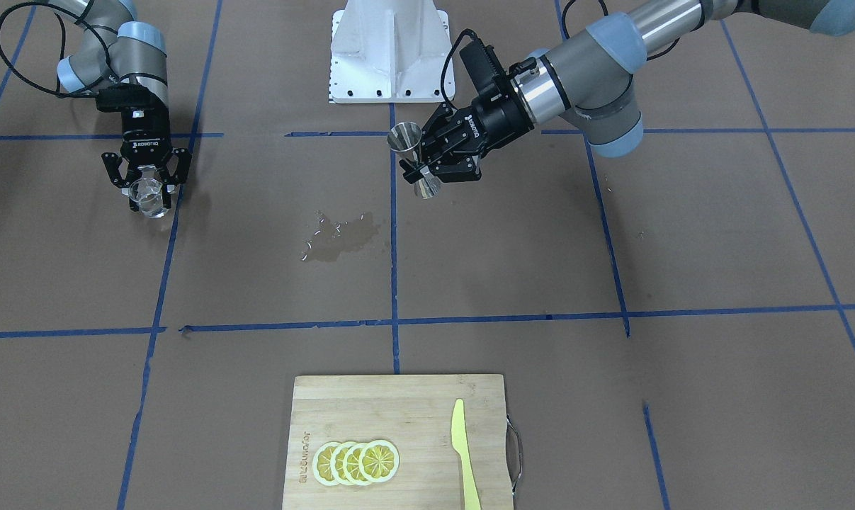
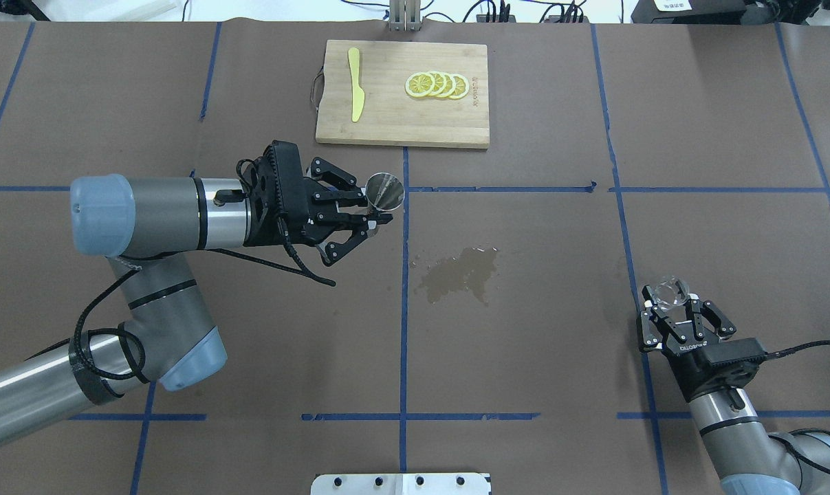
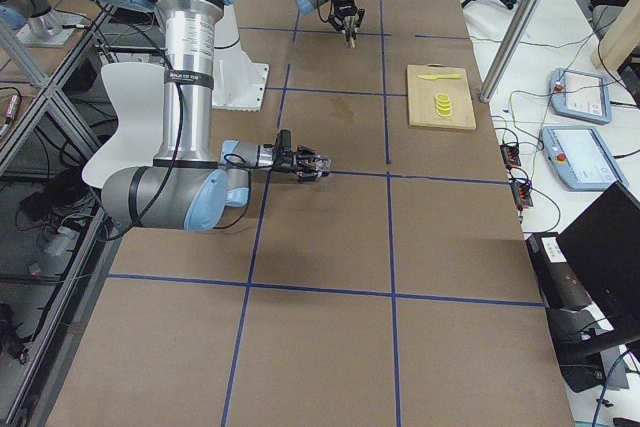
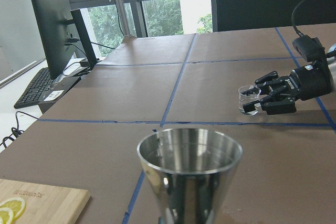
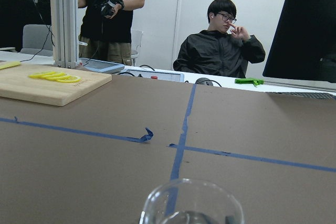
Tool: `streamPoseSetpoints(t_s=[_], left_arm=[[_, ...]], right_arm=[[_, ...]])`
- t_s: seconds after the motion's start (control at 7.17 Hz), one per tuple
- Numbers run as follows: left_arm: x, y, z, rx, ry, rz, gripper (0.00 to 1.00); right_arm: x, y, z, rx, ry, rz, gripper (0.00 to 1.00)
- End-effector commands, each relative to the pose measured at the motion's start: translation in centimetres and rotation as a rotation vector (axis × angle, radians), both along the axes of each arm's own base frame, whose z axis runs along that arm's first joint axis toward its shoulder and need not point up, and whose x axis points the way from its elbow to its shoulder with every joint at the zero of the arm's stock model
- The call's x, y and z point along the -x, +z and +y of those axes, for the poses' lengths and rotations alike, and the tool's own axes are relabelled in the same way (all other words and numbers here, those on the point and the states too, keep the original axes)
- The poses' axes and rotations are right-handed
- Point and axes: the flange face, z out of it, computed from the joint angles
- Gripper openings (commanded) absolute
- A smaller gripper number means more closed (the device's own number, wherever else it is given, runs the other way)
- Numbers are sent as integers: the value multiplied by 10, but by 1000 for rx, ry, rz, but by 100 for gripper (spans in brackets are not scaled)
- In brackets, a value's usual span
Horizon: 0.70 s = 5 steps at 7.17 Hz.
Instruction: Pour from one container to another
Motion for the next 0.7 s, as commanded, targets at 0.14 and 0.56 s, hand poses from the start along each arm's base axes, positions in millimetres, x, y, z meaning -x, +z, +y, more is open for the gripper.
streamPoseSetpoints(t_s=[0.14, 0.56], left_arm=[[0, 0, 0, -4, -1, -1, 0], [0, 0, 0, -4, -1, -1, 0]], right_arm=[[-19, -9, 0, -102, -43, 178, 0], [-24, -28, 0, -123, -58, 70, 0]])
